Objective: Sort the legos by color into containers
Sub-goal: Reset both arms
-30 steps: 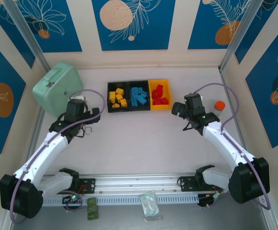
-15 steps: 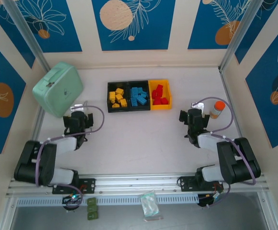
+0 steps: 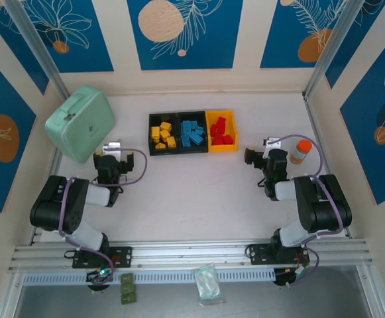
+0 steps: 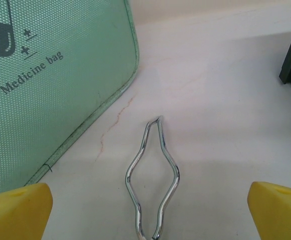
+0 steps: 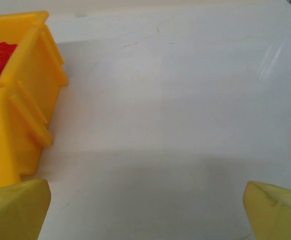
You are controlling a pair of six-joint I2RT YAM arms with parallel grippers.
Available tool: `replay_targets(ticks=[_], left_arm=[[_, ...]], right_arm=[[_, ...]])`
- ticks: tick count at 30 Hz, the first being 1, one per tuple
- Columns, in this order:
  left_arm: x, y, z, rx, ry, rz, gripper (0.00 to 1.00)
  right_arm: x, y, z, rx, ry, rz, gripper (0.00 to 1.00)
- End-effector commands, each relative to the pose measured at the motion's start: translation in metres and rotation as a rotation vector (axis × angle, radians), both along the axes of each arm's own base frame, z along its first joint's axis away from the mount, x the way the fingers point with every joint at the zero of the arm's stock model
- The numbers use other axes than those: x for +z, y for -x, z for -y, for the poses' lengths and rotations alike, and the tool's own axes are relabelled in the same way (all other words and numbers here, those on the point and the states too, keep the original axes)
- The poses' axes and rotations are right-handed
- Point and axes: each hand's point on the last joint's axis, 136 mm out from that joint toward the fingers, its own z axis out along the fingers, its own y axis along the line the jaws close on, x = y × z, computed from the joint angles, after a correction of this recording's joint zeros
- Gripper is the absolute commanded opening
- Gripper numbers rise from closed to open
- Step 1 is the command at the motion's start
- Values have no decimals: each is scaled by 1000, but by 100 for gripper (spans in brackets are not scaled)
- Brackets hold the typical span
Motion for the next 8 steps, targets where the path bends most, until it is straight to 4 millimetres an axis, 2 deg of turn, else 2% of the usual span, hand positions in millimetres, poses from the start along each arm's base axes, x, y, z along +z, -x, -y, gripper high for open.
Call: replay_targets(ticks=[1,8], left_arm=[[11,-7,-1,-8,4,41,99],[12,-6,-1,-10,3,50,99]], right_arm=[[14,-8,1,21,-29,36,99],[13,-9,1,28,-38,33,99]])
